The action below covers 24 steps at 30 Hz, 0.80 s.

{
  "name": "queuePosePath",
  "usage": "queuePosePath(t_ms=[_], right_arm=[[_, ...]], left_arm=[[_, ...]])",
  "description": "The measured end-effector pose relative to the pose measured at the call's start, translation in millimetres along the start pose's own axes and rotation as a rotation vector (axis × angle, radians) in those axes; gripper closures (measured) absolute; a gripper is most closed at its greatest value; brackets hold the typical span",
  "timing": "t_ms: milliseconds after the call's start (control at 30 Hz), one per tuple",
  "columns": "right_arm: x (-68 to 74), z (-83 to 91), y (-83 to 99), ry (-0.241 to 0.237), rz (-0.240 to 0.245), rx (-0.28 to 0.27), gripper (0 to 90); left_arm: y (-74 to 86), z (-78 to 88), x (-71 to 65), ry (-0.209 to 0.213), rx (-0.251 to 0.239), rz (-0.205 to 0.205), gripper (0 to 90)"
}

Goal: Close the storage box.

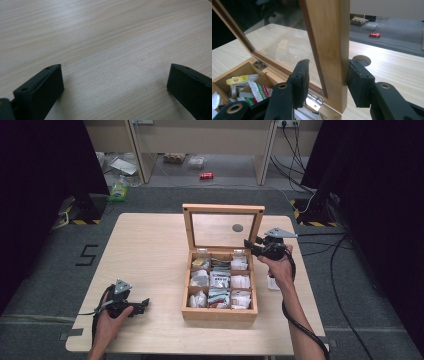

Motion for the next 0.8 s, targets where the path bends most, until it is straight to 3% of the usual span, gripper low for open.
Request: queuePosePath(t_ms=[233,533,800], right_arm=[[5.1,7.6,1.1,0.003,0.043,0.005,52.8],[8.1,14.7,2.0,0.022,0.011,-0.005,52.9],[14.5,22.4,0.8,0.038,0.053,-0.010,51.3]], left_arm=[[0.0,0.0,0.0,-0.001,-0.001,0.000,0.0],[0.0,0.0,0.0,-0.001,0.000,0.000,0.1],[0.0,0.0,0.0,-0.001,0.000,0.000,0.1]])
Point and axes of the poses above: each handheld gripper's, and its own axes: z roughly backward along the jaws, y roughly out of its underside, x roughly to its left, the point moved 3 cm from there along -z, roughly forward along the jaws, and after that the axes turned 8 degrees about y, right-handed, at the moved point
